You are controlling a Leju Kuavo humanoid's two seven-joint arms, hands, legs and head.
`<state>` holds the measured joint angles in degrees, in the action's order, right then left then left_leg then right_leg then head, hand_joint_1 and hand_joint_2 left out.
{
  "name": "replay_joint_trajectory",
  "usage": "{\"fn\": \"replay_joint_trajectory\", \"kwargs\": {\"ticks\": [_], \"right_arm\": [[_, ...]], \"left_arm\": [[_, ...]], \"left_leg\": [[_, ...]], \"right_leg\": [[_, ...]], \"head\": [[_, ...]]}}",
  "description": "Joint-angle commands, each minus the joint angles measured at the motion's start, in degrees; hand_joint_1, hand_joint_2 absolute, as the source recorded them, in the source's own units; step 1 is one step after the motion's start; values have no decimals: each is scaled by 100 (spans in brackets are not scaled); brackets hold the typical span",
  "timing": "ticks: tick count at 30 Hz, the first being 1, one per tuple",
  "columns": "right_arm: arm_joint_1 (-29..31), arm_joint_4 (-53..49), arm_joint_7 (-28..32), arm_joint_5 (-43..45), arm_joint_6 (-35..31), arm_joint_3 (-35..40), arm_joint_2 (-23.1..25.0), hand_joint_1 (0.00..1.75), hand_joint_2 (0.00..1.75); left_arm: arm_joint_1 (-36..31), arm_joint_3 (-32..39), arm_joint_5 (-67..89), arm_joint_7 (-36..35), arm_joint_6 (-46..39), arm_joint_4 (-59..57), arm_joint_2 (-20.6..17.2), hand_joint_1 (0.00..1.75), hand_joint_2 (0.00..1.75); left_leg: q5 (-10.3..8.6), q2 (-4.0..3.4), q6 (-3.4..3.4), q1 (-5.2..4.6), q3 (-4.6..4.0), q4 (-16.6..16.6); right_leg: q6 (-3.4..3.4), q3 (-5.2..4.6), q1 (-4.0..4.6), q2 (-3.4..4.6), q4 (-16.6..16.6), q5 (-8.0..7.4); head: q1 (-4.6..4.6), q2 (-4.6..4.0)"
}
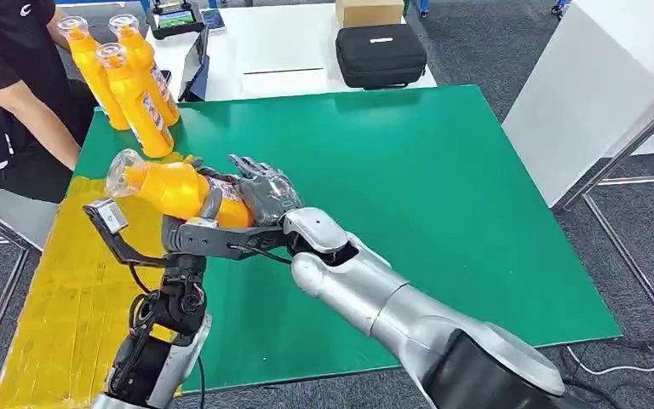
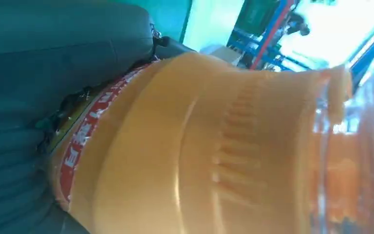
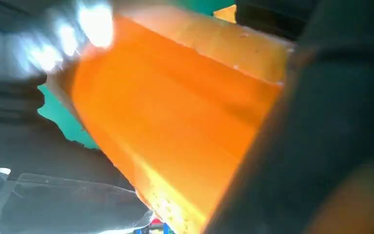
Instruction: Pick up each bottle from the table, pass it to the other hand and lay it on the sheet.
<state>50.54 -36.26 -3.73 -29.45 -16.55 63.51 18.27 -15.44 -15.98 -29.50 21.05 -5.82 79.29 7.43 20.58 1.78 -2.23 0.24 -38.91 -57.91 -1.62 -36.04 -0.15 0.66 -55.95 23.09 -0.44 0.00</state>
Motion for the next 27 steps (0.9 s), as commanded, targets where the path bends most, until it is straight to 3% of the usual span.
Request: {"fn": "replay_joint_trajectory", "kwargs": {"ticks": [1, 2, 5, 7, 11, 12, 14, 18, 19, 22, 24, 27], "right_arm": [[-809, -348, 826, -883, -95, -1452, -760, 0, 0], [-844, -403, 793, -957, -66, -1501, -745, 0, 0], [-1407, -1450, 941, -1256, -9, -2021, -1135, 0, 0], [-1905, -2615, 945, -1257, 132, -2608, -1555, 0, 0], [-2457, -3758, 1137, -1118, 304, -3254, -1934, 0, 0], [-2587, -4005, 1212, -1072, 299, -3394, -2022, 0, 0], [-2656, -4145, 1245, -1054, 380, -3466, -2080, 0, 0], [-2645, -4103, 1243, -1058, 388, -3435, -2015, 0, 0], [-2666, -4101, 1293, -1055, 322, -3494, -1997, 0, 0], [-2682, -4331, 1367, -909, 262, -3694, -2106, 0, 0], [-2572, -4365, 1393, -723, 344, -3819, -2122, 0, 0], [-2466, -4322, 1384, -617, 453, -3931, -2141, 0, 0]], "left_arm": [[-517, 438, 1680, 364, -893, 698, -329, 175, 175], [-517, 470, 1698, 369, -859, 670, -310, 175, 175], [-566, 737, 3299, 660, -2102, 389, -576, 175, 175], [-875, 1075, 4863, 454, -2868, -581, -868, 175, 175], [-1176, 1353, 6075, 466, -3418, -1862, -1082, 175, 175], [-1174, 1731, 6655, 587, -3418, -2041, -990, 175, 175], [-1194, 1902, 6601, 858, -3418, -2228, -954, 175, 175], [-1207, 1909, 6646, 846, -3418, -2210, -910, 175, 175], [-1167, 2185, 7510, 597, -3418, -2155, -836, 175, 175], [-1280, 2671, 9322, 320, -3418, -2512, -783, 175, 175], [-1380, 2601, 10392, -54, -3418, -2803, -863, 175, 175], [-1826, 2102, 11158, -804, -3418, -4266, -981, 175, 175]], "left_leg": [[3, 25, 7, 8, 18, 0], [10, 21, 9, 7, 34, 0], [7, 25, 9, 4, 28, 2], [6, 26, 8, 3, 24, 4], [5, 44, 11, 0, 34, 5], [1, 49, 8, -4, 27, 9], [14, 40, 14, -3, 54, 7], [9, 24, 6, 0, 19, -2], [30, 12, 11, -2, 53, -12], [4, 17, 7, -3, 14, 1], [3, 19, 6, -4, 11, 0], [10, 14, 9, -7, 29, -2]], "right_leg": [[1, 34, 10, -38, 7, 12], [1, 51, 10, -38, 7, 19], [2, 47, 8, -35, 5, 16], [2, 43, 7, -28, 7, 11], [3, 55, 5, -52, 3, 20], [2, 45, 0, -48, 4, 14], [3, 74, 3, -51, 5, 26], [-1, 34, 2, -23, 1, 11], [0, 70, 4, -27, -6, 32], [0, 26, -1, -24, 0, 9], [0, 23, -1, -25, -1, 9], [1, 40, -3, -24, -5, 16]], "head": [[4, 0], [0, 0], [4, 0], [4, 0], [4, 0], [2, 0], [0, 0], [2, 0], [4, 0], [0, 0], [2, 0], [0, 0]]}}
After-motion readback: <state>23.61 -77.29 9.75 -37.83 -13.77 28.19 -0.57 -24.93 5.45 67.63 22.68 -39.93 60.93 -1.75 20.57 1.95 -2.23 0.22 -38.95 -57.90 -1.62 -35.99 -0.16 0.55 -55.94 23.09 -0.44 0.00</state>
